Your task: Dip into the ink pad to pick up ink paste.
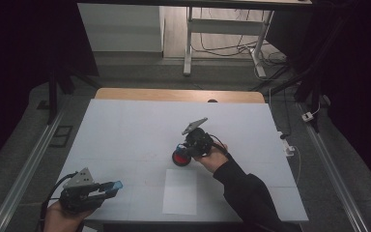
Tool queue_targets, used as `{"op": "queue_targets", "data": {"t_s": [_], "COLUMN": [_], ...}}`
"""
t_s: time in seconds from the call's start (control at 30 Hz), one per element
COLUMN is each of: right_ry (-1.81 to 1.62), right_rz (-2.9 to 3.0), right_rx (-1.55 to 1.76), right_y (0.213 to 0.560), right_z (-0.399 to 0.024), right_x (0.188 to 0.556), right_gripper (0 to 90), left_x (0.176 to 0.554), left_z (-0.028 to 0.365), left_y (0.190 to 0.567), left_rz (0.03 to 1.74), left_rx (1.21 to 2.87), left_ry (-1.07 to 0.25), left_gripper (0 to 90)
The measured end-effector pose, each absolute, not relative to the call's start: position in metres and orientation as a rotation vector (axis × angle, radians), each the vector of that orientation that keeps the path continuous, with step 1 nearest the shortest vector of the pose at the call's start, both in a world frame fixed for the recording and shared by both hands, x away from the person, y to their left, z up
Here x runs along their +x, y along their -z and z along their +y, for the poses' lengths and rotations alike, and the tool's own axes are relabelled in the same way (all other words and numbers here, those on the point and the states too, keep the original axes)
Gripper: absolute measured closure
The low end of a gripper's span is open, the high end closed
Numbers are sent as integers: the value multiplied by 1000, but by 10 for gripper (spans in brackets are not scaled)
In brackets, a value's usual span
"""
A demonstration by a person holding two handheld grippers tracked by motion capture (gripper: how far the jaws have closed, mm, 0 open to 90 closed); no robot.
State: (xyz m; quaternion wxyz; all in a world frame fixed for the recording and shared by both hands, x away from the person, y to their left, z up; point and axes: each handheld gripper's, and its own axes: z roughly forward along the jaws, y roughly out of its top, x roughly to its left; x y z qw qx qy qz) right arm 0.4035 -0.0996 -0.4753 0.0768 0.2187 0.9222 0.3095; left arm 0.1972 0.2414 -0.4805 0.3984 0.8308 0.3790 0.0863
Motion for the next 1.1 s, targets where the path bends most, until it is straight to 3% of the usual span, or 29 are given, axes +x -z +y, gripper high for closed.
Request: {"op": "queue_targets", "data": {"t_s": [1.1], "right_ry": [-949], "right_rz": [2759], "right_rx": [689], "right_y": [478], "right_z": [-99], "right_x": [404], "right_gripper": [705], "left_x": [198], "left_z": [241], "left_y": [480], "left_rz": [956], "left_rx": [2112], "left_ry": [-219], "left_gripper": [690]}}
